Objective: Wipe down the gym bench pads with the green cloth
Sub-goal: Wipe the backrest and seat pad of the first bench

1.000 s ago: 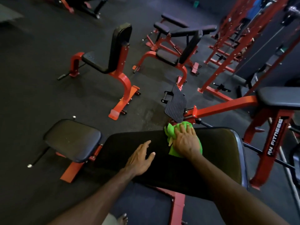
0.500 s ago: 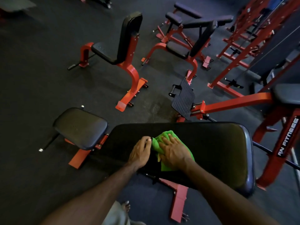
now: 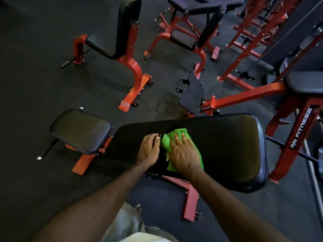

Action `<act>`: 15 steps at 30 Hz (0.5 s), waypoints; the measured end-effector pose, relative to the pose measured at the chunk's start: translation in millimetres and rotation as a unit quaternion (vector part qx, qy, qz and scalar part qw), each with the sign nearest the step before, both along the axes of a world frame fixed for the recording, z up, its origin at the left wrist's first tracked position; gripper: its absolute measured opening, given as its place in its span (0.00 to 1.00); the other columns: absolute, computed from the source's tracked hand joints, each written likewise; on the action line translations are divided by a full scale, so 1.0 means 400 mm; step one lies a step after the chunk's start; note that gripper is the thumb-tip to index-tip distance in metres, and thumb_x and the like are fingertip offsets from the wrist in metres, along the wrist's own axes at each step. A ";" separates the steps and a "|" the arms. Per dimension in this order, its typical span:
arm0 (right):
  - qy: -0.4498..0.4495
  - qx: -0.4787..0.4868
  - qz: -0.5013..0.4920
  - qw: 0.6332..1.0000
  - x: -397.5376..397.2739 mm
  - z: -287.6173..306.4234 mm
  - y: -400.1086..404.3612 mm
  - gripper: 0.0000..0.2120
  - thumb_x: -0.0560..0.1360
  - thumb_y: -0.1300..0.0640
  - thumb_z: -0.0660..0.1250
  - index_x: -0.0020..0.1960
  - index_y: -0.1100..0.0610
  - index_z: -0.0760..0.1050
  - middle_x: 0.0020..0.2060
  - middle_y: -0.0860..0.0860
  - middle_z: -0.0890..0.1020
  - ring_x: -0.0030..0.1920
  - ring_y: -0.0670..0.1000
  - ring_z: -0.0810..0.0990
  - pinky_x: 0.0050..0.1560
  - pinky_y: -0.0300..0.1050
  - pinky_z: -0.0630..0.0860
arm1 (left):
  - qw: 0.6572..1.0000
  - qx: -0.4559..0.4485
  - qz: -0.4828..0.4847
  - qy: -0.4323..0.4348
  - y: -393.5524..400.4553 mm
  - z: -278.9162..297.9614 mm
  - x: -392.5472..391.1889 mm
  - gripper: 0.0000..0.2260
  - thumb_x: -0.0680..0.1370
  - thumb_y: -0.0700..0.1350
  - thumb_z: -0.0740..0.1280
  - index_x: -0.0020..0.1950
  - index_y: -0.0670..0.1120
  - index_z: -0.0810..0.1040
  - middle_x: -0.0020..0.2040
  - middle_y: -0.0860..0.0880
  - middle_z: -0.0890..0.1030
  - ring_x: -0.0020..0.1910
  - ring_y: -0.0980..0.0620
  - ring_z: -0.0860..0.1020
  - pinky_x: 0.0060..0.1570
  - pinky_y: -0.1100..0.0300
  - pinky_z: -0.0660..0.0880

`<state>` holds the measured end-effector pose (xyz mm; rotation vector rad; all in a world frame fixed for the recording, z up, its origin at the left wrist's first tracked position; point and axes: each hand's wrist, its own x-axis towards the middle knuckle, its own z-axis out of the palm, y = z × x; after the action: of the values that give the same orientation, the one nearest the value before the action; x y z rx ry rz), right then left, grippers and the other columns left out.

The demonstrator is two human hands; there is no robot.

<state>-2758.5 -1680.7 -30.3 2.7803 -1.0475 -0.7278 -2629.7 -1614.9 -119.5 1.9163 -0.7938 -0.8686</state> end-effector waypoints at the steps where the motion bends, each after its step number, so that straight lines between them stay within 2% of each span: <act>1: 0.017 0.019 0.044 0.999 -0.012 -0.006 0.034 0.29 0.86 0.48 0.49 0.84 0.58 0.52 0.84 0.58 0.52 0.83 0.59 0.50 0.83 0.56 0.45 | 1.000 0.005 -0.005 0.008 0.002 0.001 0.003 0.17 0.87 0.51 0.56 0.72 0.49 0.76 0.70 0.48 0.75 0.70 0.51 0.73 0.70 0.57 0.67; 2: 0.028 0.044 0.080 0.995 -0.026 -0.007 0.065 0.30 0.86 0.46 0.50 0.84 0.58 0.51 0.84 0.58 0.52 0.84 0.58 0.49 0.83 0.55 0.43 | 1.000 0.011 -0.012 0.014 0.005 0.000 0.005 0.17 0.87 0.52 0.56 0.72 0.50 0.75 0.70 0.49 0.75 0.70 0.51 0.73 0.70 0.57 0.67; 4: 0.019 0.061 0.080 0.995 -0.043 0.012 0.075 0.29 0.86 0.45 0.51 0.84 0.55 0.54 0.84 0.54 0.53 0.84 0.56 0.51 0.82 0.52 0.45 | 1.000 0.010 -0.017 0.012 0.009 -0.005 0.006 0.17 0.87 0.52 0.55 0.72 0.50 0.76 0.69 0.48 0.76 0.69 0.50 0.74 0.68 0.57 0.67; 7: -0.038 0.018 -0.035 0.998 -0.036 0.024 0.043 0.25 0.86 0.49 0.52 0.83 0.51 0.59 0.83 0.51 0.57 0.83 0.56 0.55 0.81 0.52 0.52 | 1.000 -0.006 -0.017 0.005 0.011 -0.010 0.007 0.16 0.87 0.50 0.56 0.69 0.49 0.78 0.67 0.47 0.78 0.68 0.50 0.75 0.66 0.60 0.67; 10: -0.001 0.044 0.025 0.999 -0.052 0.000 0.100 0.28 0.86 0.50 0.51 0.84 0.55 0.53 0.84 0.55 0.51 0.83 0.58 0.50 0.82 0.55 0.45 | 1.000 -0.001 -0.026 0.003 0.016 -0.016 0.011 0.16 0.87 0.50 0.56 0.69 0.49 0.78 0.66 0.48 0.79 0.66 0.50 0.75 0.62 0.63 0.66; 11: 0.022 0.068 0.056 0.996 -0.066 0.006 0.124 0.29 0.85 0.49 0.54 0.84 0.55 0.56 0.83 0.55 0.54 0.83 0.58 0.53 0.81 0.55 0.46 | 0.999 0.003 -0.032 0.004 0.019 -0.018 0.012 0.16 0.87 0.51 0.55 0.69 0.49 0.78 0.66 0.48 0.78 0.66 0.50 0.75 0.62 0.63 0.66; 13: 0.009 0.049 0.080 0.996 -0.077 0.014 0.121 0.27 0.79 0.46 0.57 0.77 0.53 0.72 0.77 0.54 0.71 0.76 0.56 0.71 0.77 0.53 0.63 | 0.999 0.009 -0.042 0.009 0.025 -0.022 0.012 0.17 0.87 0.52 0.55 0.70 0.50 0.77 0.67 0.48 0.78 0.66 0.51 0.75 0.63 0.61 0.67; 14: -0.013 0.024 0.060 0.998 -0.073 0.014 0.096 0.28 0.77 0.45 0.54 0.71 0.52 0.78 0.71 0.53 0.78 0.70 0.57 0.78 0.72 0.54 0.71 | 0.999 0.010 -0.046 0.007 0.026 -0.026 0.010 0.17 0.87 0.52 0.55 0.69 0.50 0.77 0.67 0.48 0.78 0.66 0.51 0.75 0.63 0.61 0.67; 15: -0.034 0.013 0.019 0.999 -0.067 0.016 0.071 0.30 0.75 0.45 0.50 0.69 0.52 0.80 0.68 0.53 0.81 0.68 0.58 0.80 0.69 0.55 0.74 | 0.999 0.009 -0.047 0.004 0.029 -0.027 0.009 0.16 0.87 0.52 0.55 0.69 0.50 0.78 0.66 0.48 0.79 0.66 0.50 0.75 0.63 0.61 0.67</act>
<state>-2785.2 -1652.4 -23.8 2.8577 -1.0018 -0.6510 -2626.2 -1603.1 -130.3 1.9033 -0.8792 -0.9428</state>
